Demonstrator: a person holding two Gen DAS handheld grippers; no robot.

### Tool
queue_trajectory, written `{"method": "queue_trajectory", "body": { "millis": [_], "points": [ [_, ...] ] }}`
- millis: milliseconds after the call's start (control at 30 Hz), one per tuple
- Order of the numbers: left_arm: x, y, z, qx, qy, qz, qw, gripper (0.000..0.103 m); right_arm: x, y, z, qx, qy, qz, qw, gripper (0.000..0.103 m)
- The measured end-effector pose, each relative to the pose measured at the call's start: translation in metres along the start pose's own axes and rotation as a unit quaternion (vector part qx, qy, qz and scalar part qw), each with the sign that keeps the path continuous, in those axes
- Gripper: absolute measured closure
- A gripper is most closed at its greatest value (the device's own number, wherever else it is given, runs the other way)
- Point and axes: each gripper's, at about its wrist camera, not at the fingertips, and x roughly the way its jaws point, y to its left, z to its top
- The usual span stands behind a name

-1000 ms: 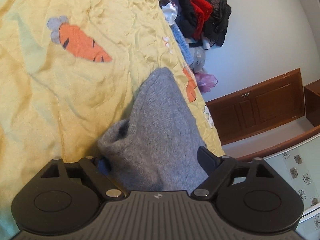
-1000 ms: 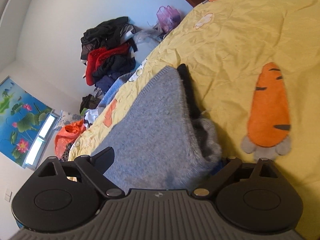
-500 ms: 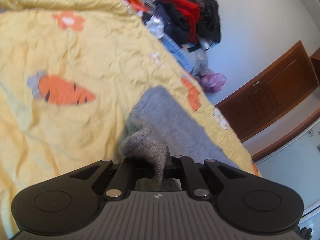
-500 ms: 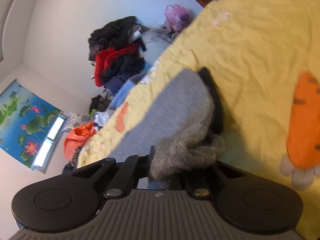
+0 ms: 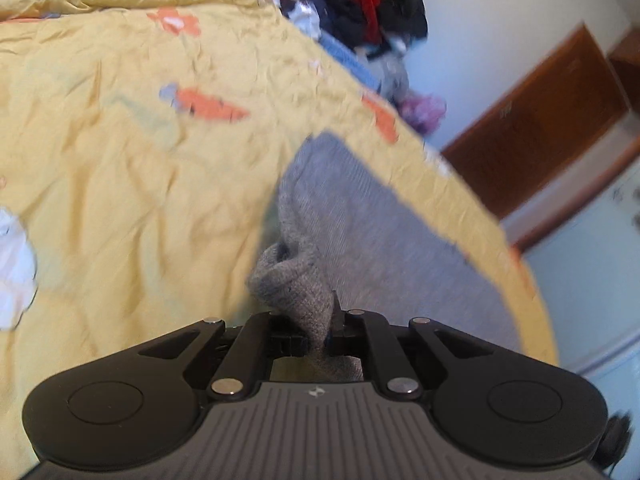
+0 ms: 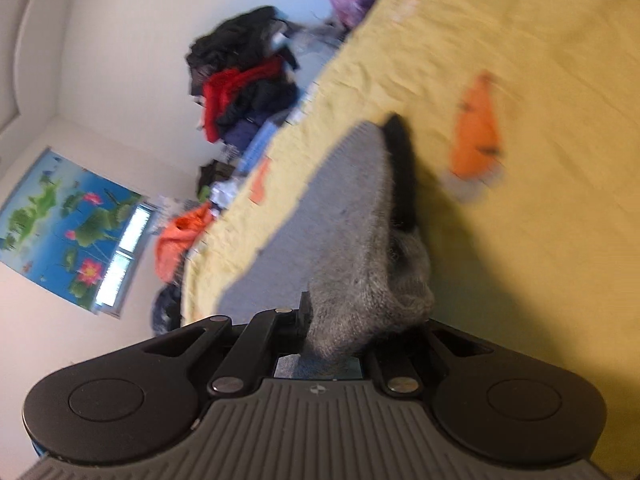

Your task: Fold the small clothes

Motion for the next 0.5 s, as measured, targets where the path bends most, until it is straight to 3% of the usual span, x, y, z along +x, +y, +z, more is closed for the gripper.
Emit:
{"method": "queue_trajectory", "body": {
  "millis": [100,133,167,200,233,267,300,367,400,500],
  "points": [
    [-0.009,0.004,-0.004,0.054,0.001,0.037,0.9978,0.090,-0.003,-0.013,-0.012,-0.026,0.019,-0.057,0.998,0.079],
    [-0.018,0.001,0.001,0.082,-0.011,0.047,0.9955,0.088,-0.009,-0.012,-0.009,-0.046,0.009,-0.061,0.997,0.067],
    [-0.028,-0.003,0.008,0.107,-0.033,0.064,0.9917,0.077,-0.016,-0.007,-0.001,-0.069,-0.006,-0.077,0.995,0.058],
    [-0.036,-0.010,0.014,0.132,-0.063,0.086,0.9855,0.059,-0.022,0.000,0.008,-0.092,-0.025,-0.092,0.991,0.037],
    [-0.043,-0.020,0.022,0.158,-0.097,0.106,0.9770,0.045,-0.026,0.009,0.021,-0.118,-0.042,-0.098,0.987,0.030],
    [-0.046,-0.030,0.032,0.178,-0.131,0.119,0.9679,0.013,-0.025,0.017,0.035,-0.145,-0.052,-0.094,0.984,0.023],
    [-0.046,-0.040,0.040,0.190,-0.167,0.129,0.9589,0.000,-0.021,0.027,0.050,-0.169,-0.058,-0.094,0.979,0.023],
    [-0.033,-0.062,0.059,0.210,-0.219,0.124,0.9449,0.000,-0.003,0.043,0.080,-0.204,-0.065,-0.097,0.972,0.023],
    [-0.017,-0.072,0.069,0.224,-0.220,0.118,0.9418,0.000,0.011,0.048,0.094,-0.213,-0.060,-0.099,0.970,0.023],
    [0.054,-0.092,0.092,0.239,-0.172,0.128,0.9470,0.000,0.065,0.058,0.121,-0.250,-0.030,-0.122,0.960,0.024]
  ]
}}
